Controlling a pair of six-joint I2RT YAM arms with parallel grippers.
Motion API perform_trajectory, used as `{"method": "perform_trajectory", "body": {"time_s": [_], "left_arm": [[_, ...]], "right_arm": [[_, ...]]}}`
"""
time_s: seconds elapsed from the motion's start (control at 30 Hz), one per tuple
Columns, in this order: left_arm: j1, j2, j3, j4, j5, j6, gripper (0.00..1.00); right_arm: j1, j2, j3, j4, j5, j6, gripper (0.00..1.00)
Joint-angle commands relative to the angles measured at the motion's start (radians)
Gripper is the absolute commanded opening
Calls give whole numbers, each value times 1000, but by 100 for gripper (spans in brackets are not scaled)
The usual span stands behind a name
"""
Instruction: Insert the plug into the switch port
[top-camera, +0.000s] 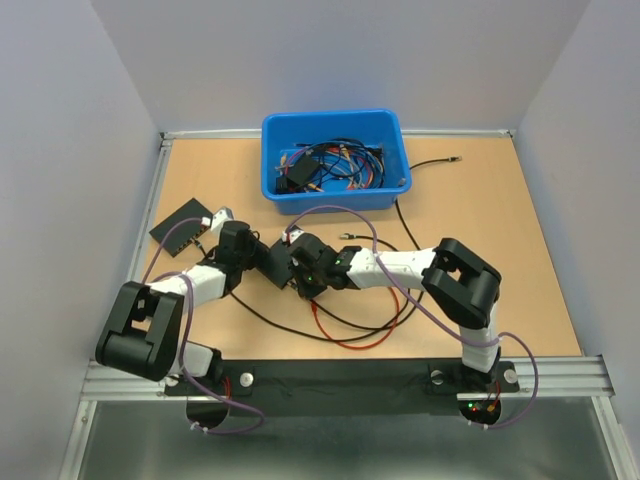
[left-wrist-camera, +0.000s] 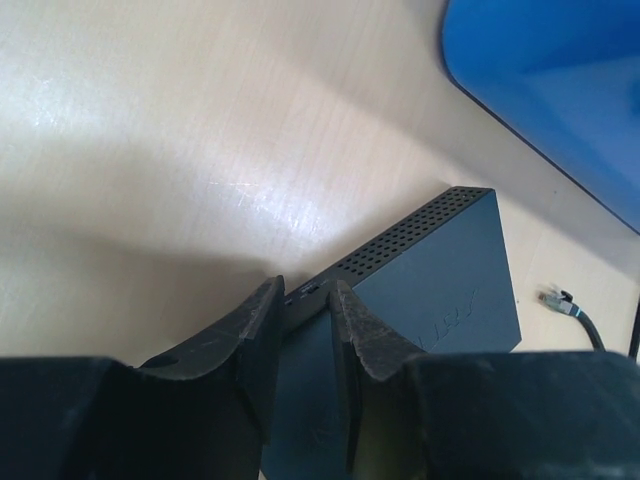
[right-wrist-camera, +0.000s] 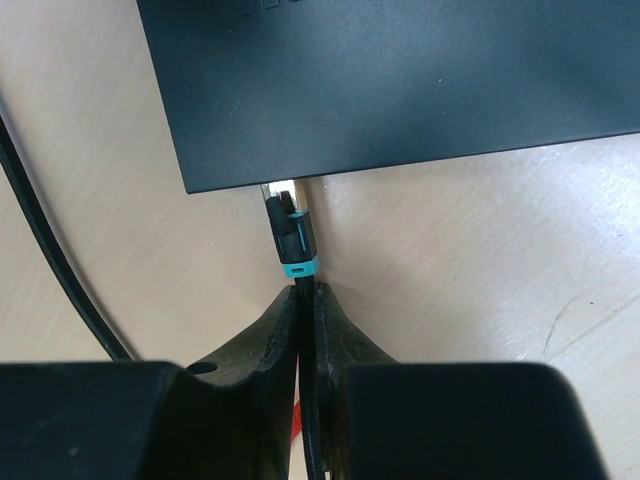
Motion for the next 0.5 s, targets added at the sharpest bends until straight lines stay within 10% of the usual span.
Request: {"method": "perform_trajectory", "body": {"time_s": [0.0, 0.47], "left_arm": [[-102, 9, -64, -122, 170, -84, 35], [-146, -69, -136, -116, 134, -138, 35]], "right_arm": [[-5, 10, 49, 155, 124, 28, 1], [-5, -65, 23, 165, 279, 156, 0]]}}
